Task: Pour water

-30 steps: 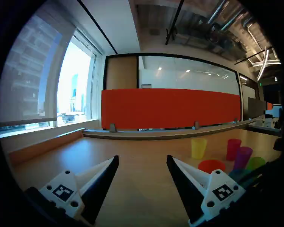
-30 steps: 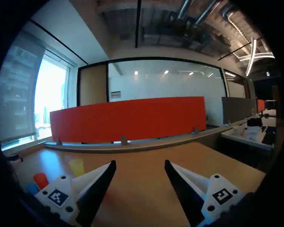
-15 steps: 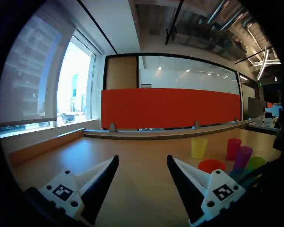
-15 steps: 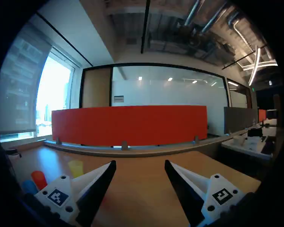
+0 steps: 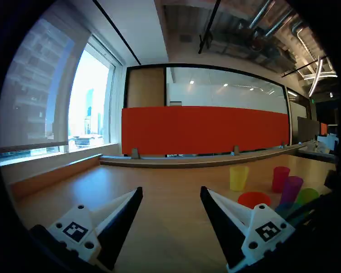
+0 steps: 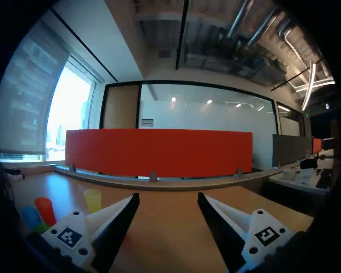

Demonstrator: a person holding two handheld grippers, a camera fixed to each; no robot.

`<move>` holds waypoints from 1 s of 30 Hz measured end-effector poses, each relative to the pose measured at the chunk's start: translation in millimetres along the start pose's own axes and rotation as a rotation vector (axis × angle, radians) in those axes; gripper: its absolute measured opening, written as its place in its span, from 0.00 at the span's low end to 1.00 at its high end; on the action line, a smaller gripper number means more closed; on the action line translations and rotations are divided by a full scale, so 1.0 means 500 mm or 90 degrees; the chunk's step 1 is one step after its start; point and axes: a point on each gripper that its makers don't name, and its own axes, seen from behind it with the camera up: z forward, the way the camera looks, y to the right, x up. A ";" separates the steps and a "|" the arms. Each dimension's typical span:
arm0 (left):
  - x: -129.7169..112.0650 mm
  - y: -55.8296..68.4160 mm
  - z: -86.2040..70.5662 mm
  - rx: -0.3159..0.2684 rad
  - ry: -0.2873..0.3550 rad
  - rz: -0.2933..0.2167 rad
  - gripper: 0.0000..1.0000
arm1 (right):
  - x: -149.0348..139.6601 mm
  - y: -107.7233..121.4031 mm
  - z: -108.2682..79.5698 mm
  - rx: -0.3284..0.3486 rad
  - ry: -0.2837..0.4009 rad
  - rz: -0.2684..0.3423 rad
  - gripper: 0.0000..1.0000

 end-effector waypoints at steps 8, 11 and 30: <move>-0.001 -0.001 0.000 0.000 0.000 0.000 0.94 | -0.041 0.001 -0.011 0.004 -0.004 0.006 0.99; 0.000 -0.001 0.000 0.000 0.000 0.000 0.94 | -0.057 0.005 -0.011 0.002 -0.010 0.013 0.99; 0.000 -0.001 0.000 0.000 0.000 0.000 0.94 | -0.090 0.014 -0.009 -0.004 -0.030 0.022 0.99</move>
